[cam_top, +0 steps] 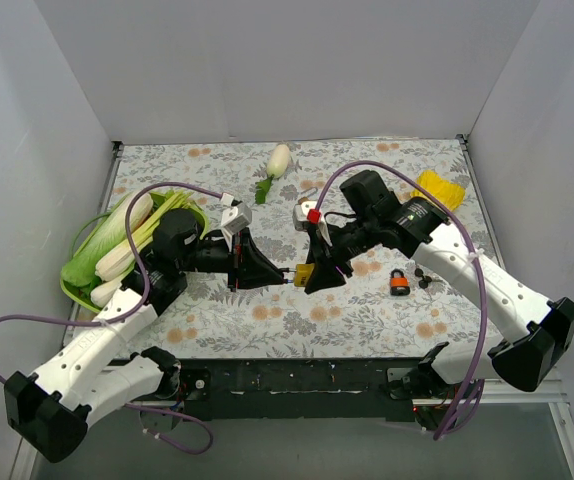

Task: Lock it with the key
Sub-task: Lock the lock.

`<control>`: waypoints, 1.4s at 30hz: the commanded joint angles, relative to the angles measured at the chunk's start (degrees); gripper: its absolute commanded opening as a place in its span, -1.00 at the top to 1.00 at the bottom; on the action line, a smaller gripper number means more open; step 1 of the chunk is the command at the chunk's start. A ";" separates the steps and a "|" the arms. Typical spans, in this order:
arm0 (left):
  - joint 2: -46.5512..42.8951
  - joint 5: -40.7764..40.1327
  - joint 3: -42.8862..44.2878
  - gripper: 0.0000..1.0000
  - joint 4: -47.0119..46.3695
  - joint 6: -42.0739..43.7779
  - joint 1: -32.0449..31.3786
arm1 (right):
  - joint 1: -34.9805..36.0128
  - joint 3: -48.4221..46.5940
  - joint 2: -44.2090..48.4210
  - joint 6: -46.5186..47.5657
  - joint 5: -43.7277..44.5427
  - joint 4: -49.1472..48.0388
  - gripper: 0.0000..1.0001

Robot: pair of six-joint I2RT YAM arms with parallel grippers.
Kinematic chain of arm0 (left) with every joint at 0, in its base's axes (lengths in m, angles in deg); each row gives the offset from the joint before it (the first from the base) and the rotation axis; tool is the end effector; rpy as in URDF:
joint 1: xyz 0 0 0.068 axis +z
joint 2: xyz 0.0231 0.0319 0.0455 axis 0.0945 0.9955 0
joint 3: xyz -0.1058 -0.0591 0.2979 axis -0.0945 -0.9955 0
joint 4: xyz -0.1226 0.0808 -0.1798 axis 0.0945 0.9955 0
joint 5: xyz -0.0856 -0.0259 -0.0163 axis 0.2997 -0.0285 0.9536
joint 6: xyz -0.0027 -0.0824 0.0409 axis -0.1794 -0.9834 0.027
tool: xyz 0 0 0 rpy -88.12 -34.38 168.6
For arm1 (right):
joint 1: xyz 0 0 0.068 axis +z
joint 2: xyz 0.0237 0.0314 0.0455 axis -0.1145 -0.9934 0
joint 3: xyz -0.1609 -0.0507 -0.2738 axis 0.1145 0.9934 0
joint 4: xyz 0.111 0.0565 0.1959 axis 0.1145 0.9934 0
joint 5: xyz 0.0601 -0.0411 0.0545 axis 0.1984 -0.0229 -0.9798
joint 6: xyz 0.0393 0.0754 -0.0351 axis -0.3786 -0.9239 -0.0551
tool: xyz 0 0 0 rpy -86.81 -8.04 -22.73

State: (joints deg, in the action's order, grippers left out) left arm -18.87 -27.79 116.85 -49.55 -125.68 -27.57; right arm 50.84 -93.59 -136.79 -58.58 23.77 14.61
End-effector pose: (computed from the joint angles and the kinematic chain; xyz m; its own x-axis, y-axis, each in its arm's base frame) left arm 0.0998 -0.1473 0.3760 -0.8899 0.0626 -0.4517 0.4559 0.0975 -0.8847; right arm 0.1292 0.2145 0.3986 -0.0622 -0.4855 -0.8720 -0.9736 -0.1628 0.1601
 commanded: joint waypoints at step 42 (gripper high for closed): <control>-2.51 -1.96 -9.48 1.00 -17.02 -15.67 -3.85 | 2.15 -4.28 -3.93 -9.39 -4.89 -12.19 0.86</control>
State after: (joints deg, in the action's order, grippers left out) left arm -18.61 -29.78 105.93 -67.91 -141.98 -32.88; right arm 54.21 -96.74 -142.21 -67.55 24.36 25.16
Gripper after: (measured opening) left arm 0.069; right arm 0.425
